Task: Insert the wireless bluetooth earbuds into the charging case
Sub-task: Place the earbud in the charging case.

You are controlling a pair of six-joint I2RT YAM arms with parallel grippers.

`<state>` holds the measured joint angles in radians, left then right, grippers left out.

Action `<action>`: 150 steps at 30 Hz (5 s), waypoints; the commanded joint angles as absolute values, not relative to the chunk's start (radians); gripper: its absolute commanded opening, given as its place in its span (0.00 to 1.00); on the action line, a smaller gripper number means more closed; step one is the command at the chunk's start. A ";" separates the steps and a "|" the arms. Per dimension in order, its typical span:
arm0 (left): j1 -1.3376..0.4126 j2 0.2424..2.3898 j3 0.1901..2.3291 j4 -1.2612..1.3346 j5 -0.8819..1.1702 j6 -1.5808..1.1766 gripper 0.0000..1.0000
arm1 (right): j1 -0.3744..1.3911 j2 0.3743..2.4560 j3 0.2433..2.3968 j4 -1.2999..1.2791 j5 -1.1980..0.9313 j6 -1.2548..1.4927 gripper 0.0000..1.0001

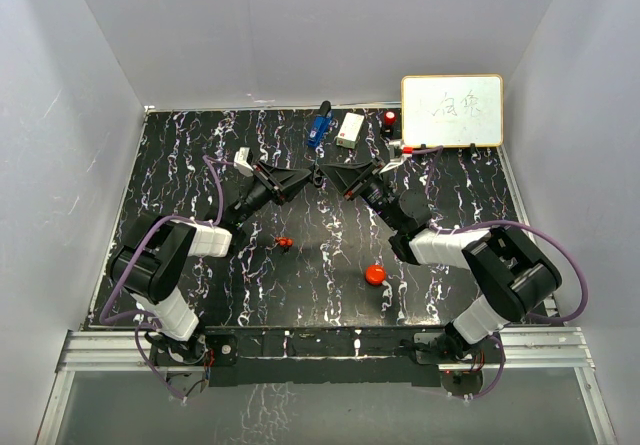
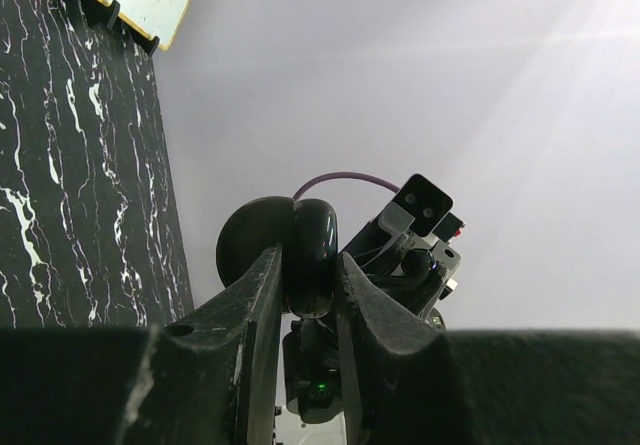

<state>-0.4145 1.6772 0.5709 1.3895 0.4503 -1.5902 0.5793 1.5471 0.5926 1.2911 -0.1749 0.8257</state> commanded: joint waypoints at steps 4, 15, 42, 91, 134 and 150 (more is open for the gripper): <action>-0.426 1.622 0.591 1.495 0.432 -1.598 0.00 | 0.573 1.561 0.594 1.367 -0.150 0.821 0.00; -0.435 1.612 0.597 1.489 0.426 -1.596 0.00 | 0.573 1.581 0.597 1.370 -0.146 0.820 0.00; -0.442 1.595 0.600 1.491 0.426 -1.598 0.00 | 0.573 1.604 0.596 1.382 -0.138 0.821 0.00; -0.442 1.585 0.608 1.479 0.416 -1.595 0.00 | 0.564 1.574 0.581 1.326 -0.133 0.797 0.14; -0.442 1.610 0.624 1.463 0.399 -1.601 0.00 | 0.564 1.544 0.573 1.279 -0.138 0.778 0.18; -0.442 1.614 0.621 1.467 0.397 -1.604 0.00 | 0.564 1.533 0.575 1.268 -0.132 0.775 0.33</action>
